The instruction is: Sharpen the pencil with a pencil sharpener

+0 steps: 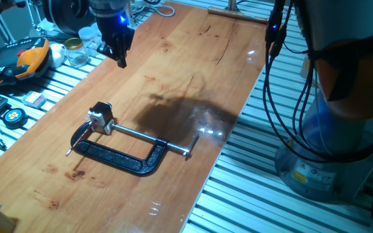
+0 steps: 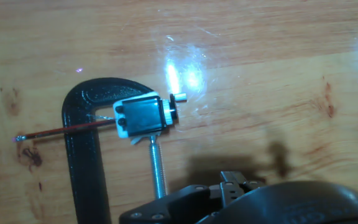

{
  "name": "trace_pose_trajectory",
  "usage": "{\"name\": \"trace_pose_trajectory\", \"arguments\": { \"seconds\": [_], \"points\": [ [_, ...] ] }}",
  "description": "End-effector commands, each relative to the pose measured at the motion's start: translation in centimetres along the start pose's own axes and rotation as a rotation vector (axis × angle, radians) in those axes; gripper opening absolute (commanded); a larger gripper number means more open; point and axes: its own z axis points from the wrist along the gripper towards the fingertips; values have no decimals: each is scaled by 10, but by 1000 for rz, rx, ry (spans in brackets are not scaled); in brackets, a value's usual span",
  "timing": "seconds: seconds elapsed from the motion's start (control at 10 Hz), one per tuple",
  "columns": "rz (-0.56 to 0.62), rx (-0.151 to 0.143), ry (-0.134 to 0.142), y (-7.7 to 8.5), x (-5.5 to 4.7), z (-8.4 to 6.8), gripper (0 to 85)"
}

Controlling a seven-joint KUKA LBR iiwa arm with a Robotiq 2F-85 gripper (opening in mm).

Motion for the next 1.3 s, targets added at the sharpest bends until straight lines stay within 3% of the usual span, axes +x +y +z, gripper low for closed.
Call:
{"name": "trace_pose_trajectory", "arguments": {
  "seconds": [0.0, 0.2, 0.4, 0.6, 1.2],
  "points": [
    [-2, 11, -3, -1, 1, -2, 0],
    [-5, 31, -20, -1, 3, -5, 0],
    [-4, 18, -17, 0, 4, -4, 0],
    [1, 27, -32, 6, 5, 0, 0],
    [-6, 9, -30, 3, 4, 9, 0]
  ]
}}
